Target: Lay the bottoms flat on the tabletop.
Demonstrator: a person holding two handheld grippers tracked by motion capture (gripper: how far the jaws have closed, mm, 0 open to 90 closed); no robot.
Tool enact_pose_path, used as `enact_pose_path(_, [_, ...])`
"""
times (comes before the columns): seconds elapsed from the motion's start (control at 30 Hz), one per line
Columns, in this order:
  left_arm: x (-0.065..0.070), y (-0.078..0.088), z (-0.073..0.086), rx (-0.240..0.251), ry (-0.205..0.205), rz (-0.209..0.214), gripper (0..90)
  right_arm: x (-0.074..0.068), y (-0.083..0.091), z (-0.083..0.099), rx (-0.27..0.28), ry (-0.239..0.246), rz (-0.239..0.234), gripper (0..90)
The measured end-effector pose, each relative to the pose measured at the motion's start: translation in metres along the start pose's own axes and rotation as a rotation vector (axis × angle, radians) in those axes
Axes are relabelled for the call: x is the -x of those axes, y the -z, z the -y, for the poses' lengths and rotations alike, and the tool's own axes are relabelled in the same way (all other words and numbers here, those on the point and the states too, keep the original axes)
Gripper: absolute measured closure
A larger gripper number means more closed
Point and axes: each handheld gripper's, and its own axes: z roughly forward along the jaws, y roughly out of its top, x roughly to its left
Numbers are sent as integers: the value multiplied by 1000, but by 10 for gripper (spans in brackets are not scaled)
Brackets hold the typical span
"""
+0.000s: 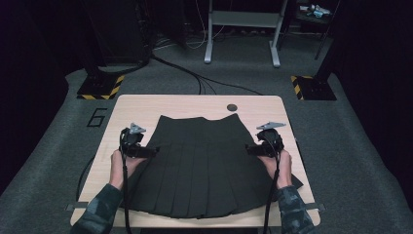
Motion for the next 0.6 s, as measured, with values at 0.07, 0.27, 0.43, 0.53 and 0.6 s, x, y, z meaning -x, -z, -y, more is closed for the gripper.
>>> enact_pose_path(0.07, [-3, -1, 5, -11, -3, -4, 140, 3, 3, 9, -9, 0, 11, 217])
enact_pose_path(0.27, [-20, -11, 14, -33, 45, 6, 148, 30, -3, 28, -44, -41, 26, 285])
enact_pose_path(0.43, [-25, -18, 30, -69, 79, 19, 150, 50, -4, 50, -96, -68, 47, 430])
enact_pose_path(0.53, [-22, -12, 45, -84, 66, 7, 150, 59, 7, 74, -103, -91, 63, 448])
enact_pose_path(0.6, [-22, -8, 54, -89, 72, 14, 148, 64, 15, 90, -100, -129, 70, 432])
